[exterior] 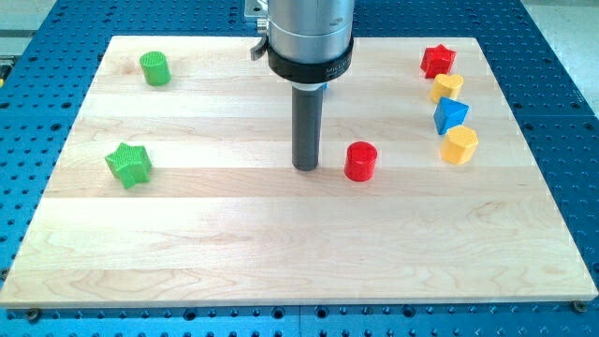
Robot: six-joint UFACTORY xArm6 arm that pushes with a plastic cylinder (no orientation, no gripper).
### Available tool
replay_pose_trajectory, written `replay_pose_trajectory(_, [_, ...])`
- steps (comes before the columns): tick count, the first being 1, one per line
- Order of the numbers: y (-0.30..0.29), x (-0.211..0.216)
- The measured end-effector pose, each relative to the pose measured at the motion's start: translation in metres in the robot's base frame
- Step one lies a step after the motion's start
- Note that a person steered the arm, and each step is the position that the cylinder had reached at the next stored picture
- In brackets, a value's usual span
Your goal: Push the red circle below to the yellow hexagon
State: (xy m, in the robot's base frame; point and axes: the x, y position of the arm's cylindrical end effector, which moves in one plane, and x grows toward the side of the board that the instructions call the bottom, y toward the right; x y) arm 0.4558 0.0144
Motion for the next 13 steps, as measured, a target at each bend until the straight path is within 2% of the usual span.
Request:
replay_pose_trajectory(1, [0.027,0.004])
replay_pose_trajectory(4, [0.042,0.003])
replay_pose_trajectory(8, [0.151,0.042])
replay_pose_trajectory(10, [0.171,0.065])
replay_pose_trajectory(13, [0.171,0.053])
